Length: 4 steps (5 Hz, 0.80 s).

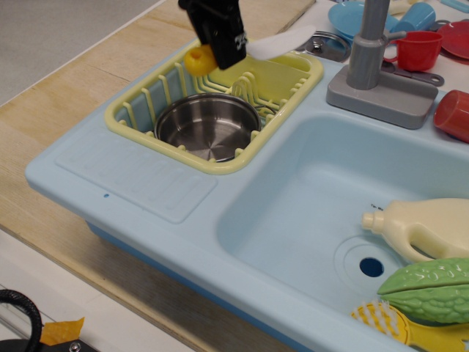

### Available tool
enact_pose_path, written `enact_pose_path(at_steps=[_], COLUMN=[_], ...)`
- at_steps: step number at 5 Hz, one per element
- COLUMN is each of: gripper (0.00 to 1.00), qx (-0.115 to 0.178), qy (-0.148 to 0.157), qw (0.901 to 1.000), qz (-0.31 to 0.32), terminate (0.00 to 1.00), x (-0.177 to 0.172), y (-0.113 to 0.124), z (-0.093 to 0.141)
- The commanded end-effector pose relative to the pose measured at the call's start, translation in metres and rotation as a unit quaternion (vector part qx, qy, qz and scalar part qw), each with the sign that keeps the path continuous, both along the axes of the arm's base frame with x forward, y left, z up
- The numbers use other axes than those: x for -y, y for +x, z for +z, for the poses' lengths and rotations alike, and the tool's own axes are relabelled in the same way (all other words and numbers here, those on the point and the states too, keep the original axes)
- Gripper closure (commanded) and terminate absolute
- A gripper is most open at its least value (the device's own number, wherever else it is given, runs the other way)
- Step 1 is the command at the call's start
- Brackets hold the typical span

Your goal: Put knife in pot or pan

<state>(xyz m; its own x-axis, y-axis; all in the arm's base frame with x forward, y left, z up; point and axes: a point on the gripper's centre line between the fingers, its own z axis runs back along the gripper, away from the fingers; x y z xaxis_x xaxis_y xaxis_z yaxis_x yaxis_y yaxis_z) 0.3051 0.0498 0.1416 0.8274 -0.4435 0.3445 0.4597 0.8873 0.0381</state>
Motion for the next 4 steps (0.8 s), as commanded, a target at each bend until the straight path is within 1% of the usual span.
enact_pose_path(at_steps=[1,2,3,4], gripper=[1.0,0.0,0.0,0.0], qx=[0.055,0.066,0.066,0.066], qy=[-0.024,-0.03,-0.03,-0.03], qw=[0.9968,0.9964,0.9964,0.9964], qz=[0.052,0.044,0.044,0.044], terminate=[0.0,0.0,0.0,1.0], x=[-0.0003,0.0014,0.0014,0.0014], y=[-0.017,-0.0214,-0.0214,-0.0214], z=[0.0054,0.006,0.006,0.006])
